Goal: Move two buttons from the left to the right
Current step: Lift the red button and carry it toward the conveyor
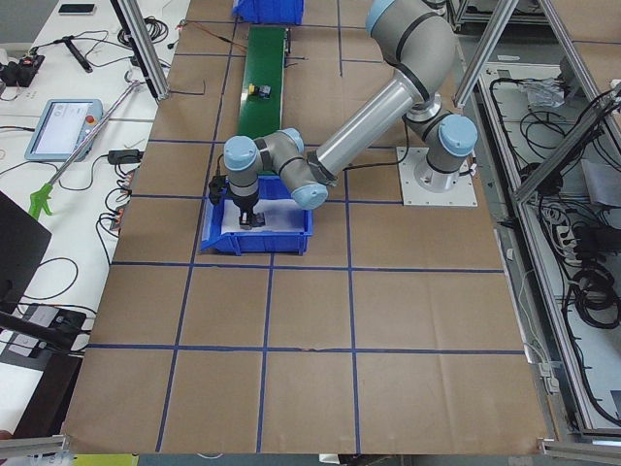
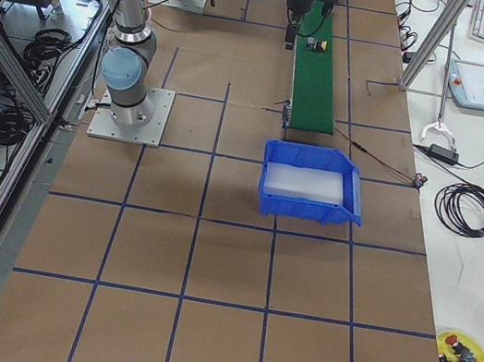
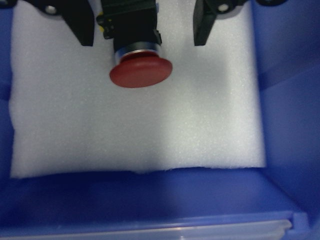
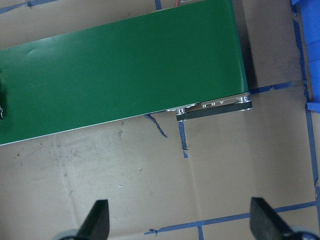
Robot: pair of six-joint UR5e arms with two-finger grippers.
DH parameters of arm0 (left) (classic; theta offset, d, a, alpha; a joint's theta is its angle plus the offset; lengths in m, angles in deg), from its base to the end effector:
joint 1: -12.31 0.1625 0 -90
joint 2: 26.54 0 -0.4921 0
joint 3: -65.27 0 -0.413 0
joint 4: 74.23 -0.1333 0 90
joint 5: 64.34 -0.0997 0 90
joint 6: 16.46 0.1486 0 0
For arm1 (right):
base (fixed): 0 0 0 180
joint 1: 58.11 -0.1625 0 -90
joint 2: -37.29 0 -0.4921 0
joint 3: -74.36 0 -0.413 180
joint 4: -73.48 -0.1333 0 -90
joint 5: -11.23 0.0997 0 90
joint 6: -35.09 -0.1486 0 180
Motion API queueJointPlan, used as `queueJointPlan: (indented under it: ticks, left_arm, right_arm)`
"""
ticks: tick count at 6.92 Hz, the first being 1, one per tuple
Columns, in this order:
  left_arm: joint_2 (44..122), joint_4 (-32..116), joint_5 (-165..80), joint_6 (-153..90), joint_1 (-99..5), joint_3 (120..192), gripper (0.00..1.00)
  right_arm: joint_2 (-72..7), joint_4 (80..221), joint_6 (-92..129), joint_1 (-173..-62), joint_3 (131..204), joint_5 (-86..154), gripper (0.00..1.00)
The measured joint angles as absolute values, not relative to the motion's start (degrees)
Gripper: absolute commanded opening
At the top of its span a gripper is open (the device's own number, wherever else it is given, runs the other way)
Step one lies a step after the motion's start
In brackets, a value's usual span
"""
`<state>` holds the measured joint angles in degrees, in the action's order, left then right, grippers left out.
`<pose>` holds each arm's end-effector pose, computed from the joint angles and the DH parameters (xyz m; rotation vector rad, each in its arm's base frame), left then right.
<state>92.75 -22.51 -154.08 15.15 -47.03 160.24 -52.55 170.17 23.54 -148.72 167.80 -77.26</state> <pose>0.2376 -0.6636 0.2179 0.0260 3.1076 -0.0970 0.1428 -0.5196 0.4857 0.2952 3.0946 -0.0790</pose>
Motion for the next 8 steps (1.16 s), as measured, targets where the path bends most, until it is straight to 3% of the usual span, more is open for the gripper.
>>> queueJointPlan:
  ticks: [1,5,8]
  left_arm:
    - [92.61,-22.41,-153.98,14.93,-47.1,160.23,0.0]
    - [89.17,-19.16,-153.38,14.96,-47.25,159.02,0.0]
    - [83.39,-2.64,-153.83,14.9,-47.25,151.91,0.0]
  right_arm:
    - [-52.49,170.26,23.15,-148.72,167.82,-77.24,1.0]
    - [-52.48,170.42,22.86,-148.72,167.84,-77.27,1.0]
    - [-52.37,170.48,22.79,-148.72,168.19,-77.27,1.0]
